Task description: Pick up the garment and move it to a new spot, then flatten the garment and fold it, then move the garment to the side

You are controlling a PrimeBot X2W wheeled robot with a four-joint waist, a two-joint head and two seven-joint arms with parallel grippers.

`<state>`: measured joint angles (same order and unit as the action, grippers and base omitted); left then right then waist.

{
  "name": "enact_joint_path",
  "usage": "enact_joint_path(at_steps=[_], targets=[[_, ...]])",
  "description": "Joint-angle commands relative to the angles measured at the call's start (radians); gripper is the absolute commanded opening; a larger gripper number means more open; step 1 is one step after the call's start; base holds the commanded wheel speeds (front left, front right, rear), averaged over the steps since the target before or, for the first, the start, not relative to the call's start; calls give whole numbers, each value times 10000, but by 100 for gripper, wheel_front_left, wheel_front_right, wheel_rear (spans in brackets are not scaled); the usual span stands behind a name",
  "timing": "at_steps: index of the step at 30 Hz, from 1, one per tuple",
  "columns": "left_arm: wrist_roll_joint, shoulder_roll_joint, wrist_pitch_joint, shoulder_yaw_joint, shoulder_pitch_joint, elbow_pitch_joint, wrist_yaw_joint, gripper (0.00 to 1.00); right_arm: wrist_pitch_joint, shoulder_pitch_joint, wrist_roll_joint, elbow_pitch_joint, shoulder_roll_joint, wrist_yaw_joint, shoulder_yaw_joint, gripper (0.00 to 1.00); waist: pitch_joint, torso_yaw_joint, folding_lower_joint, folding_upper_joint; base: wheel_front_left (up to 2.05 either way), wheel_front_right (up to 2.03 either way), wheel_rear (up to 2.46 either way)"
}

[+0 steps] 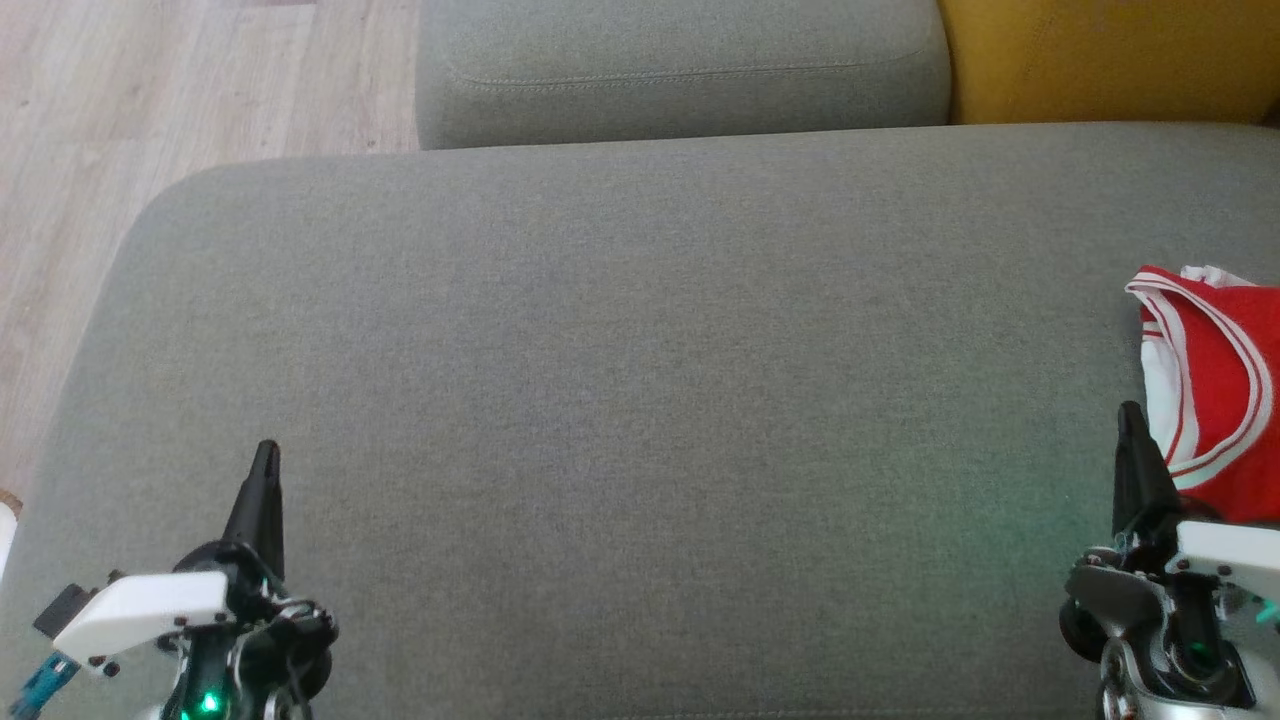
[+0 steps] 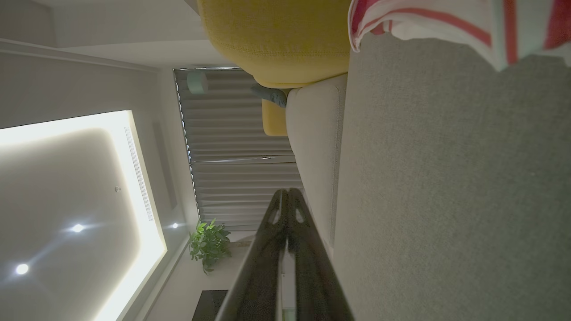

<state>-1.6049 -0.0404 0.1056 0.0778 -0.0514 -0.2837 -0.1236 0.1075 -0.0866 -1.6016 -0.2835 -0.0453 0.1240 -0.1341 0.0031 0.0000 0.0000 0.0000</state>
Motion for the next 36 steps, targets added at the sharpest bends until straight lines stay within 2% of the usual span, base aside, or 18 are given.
enact_joint_path(at_steps=[1,36], targets=[[-41,-98,74,357,-566,385,-71,0,57,-213,-71,387,-49,67,204,0,0,0,0,0,0,0,0],[-41,-98,74,357,-566,386,-71,0,56,-213,-72,387,-49,67,205,0,0,0,0,0,0,0,0]])
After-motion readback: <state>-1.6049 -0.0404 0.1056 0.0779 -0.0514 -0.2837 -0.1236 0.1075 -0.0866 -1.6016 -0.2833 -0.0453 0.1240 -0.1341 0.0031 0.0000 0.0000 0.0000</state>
